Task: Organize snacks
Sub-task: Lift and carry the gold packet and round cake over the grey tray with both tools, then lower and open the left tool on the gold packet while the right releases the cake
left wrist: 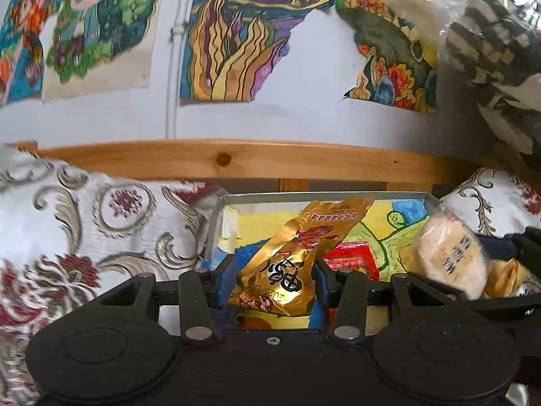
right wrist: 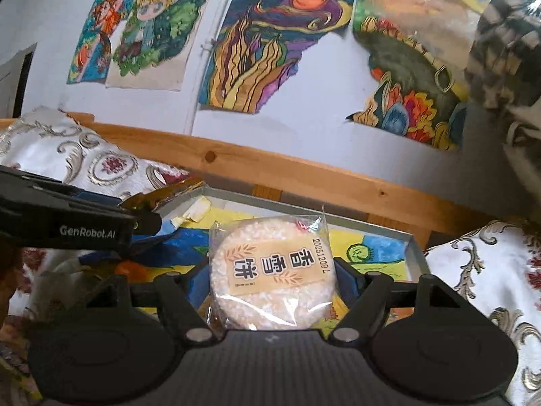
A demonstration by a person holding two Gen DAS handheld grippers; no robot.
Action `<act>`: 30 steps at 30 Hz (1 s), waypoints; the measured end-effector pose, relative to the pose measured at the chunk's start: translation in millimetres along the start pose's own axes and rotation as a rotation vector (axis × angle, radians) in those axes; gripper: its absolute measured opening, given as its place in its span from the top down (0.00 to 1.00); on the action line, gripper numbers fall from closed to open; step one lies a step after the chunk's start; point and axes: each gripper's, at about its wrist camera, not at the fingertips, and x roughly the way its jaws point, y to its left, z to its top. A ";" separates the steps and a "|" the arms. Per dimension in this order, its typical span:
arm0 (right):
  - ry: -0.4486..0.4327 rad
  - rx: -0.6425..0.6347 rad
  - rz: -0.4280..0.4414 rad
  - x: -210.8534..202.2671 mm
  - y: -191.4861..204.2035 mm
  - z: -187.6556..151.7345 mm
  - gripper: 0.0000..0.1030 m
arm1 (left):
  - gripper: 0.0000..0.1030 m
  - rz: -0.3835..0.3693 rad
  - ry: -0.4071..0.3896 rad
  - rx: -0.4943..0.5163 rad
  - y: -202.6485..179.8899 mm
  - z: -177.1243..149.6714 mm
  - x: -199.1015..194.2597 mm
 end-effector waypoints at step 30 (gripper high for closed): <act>0.064 0.031 0.001 30.2 7.8 -10.3 0.24 | 0.49 -0.046 0.019 -0.026 7.1 -13.4 39.3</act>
